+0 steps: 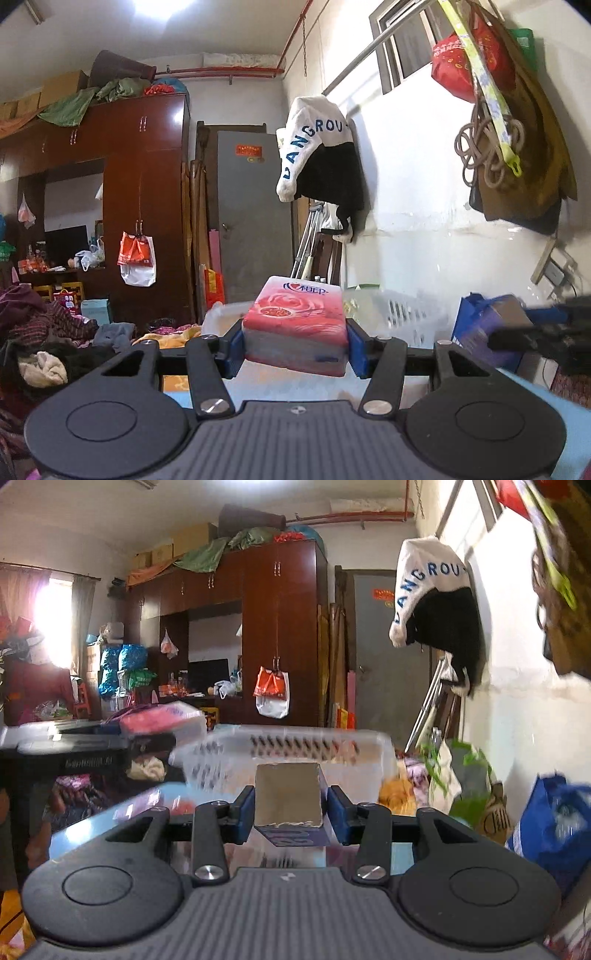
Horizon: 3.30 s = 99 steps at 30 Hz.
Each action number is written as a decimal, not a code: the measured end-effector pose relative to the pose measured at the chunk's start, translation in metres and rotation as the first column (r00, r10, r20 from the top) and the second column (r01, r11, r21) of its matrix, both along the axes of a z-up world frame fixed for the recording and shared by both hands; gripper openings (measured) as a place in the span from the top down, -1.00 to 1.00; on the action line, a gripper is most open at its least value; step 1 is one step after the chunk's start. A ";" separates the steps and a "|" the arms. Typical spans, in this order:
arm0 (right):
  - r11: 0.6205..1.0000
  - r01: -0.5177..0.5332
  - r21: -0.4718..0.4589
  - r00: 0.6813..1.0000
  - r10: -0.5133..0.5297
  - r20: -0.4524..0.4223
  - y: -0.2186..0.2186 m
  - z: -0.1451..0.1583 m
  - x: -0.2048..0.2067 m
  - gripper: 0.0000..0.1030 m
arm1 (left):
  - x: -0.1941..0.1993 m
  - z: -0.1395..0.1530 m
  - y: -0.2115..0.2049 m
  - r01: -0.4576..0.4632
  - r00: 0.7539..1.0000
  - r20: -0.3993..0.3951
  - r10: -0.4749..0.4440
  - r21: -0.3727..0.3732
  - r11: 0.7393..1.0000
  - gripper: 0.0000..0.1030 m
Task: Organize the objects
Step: 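Carry both packages over the white basket and open both tools to drop them, then grasp the purple-white tissue pack with the left tool while the right tool grasps the KENT box, then lift both packages over the white basket and open both tools to drop them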
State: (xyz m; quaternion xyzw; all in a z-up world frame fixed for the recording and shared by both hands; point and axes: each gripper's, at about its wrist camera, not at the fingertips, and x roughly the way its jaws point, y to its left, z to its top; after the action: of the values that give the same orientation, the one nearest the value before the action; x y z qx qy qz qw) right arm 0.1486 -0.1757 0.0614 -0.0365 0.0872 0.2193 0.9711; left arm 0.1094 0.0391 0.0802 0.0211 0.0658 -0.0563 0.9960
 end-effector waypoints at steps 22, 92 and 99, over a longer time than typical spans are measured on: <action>0.998 0.040 -0.052 0.998 -0.042 -0.037 0.026 0.015 0.105 -0.90 | 0.124 0.014 0.006 -0.189 0.963 -0.180 0.199 0.072 0.979 -1.00; 0.998 -0.037 0.050 0.999 0.036 0.014 -0.036 -0.098 -0.055 -0.28 | -0.089 -0.109 0.025 -0.074 0.996 -0.044 0.075 0.017 0.997 -0.33; 0.998 -0.030 0.053 0.998 0.027 0.053 -0.039 -0.085 -0.053 -0.27 | -0.088 -0.091 0.023 -0.056 0.998 -0.012 0.055 -0.005 0.998 -0.33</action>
State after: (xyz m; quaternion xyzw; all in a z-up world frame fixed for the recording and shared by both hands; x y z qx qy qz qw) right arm 0.0958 -0.2149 -0.0237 -0.0175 0.0554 0.2345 0.9704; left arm 0.0210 0.0617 -0.0112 0.0161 0.0723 -0.0289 0.9968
